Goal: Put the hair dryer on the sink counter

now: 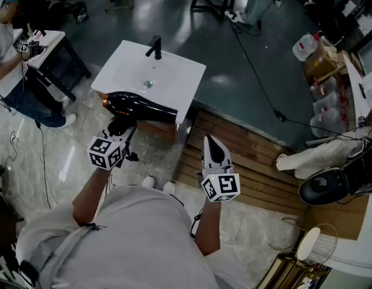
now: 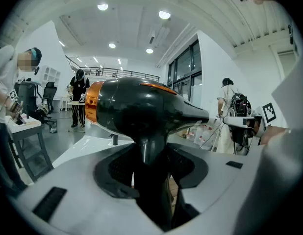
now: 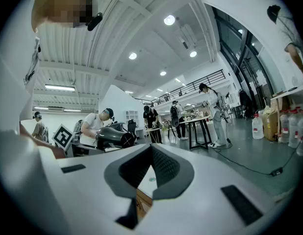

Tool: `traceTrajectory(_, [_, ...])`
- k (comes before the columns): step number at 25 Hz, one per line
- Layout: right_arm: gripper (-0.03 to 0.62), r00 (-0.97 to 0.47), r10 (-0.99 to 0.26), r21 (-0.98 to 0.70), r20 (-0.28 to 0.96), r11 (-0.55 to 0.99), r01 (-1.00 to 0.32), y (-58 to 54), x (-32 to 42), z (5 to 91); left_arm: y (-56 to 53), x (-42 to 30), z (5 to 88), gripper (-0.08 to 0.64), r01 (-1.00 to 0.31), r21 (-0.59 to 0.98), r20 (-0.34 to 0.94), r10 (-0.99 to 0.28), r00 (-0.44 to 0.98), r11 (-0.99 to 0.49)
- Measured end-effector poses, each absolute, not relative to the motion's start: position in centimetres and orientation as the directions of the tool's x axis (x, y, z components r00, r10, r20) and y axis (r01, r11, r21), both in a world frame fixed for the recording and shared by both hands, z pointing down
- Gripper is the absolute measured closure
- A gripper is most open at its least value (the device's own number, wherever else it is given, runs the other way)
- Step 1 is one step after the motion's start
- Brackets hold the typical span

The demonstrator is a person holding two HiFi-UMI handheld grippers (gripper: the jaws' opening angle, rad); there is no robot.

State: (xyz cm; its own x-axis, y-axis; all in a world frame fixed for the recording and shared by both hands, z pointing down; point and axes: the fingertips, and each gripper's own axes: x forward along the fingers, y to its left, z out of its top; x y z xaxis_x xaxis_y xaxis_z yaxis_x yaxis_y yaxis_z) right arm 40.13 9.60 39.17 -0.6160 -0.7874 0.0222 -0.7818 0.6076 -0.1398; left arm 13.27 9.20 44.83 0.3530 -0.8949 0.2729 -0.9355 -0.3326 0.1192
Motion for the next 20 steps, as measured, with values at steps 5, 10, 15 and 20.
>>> traceTrajectory(5, [0.584, -0.613, -0.789, -0.141, 0.026, 0.604, -0.784, 10.5, 39.8, 39.4, 10.0, 12.8, 44.9, 0.38, -0.937, 0.12, 0.276, -0.895, 0.349, -0.328])
traceTrajectory(10, [0.584, -0.619, -0.785, -0.148, 0.023, 0.609, -0.779, 10.9, 39.5, 39.2, 10.1, 12.8, 44.7, 0.38, -0.936, 0.115, 0.278, -0.893, 0.353, -0.334])
traceTrajectory(15, [0.583, -0.652, -0.759, -0.175, 0.001, 0.641, -0.747, 11.8, 39.3, 39.0, 10.5, 13.0, 44.8, 0.38, -0.937, 0.108, 0.285, -0.892, 0.35, -0.333])
traceTrajectory(20, [0.583, -0.653, -0.757, -0.18, -0.003, 0.643, -0.744, 12.0, 40.1, 39.0, 10.7, 13.8, 44.7, 0.38, -0.938, 0.097, 0.287, -0.893, 0.347, -0.333])
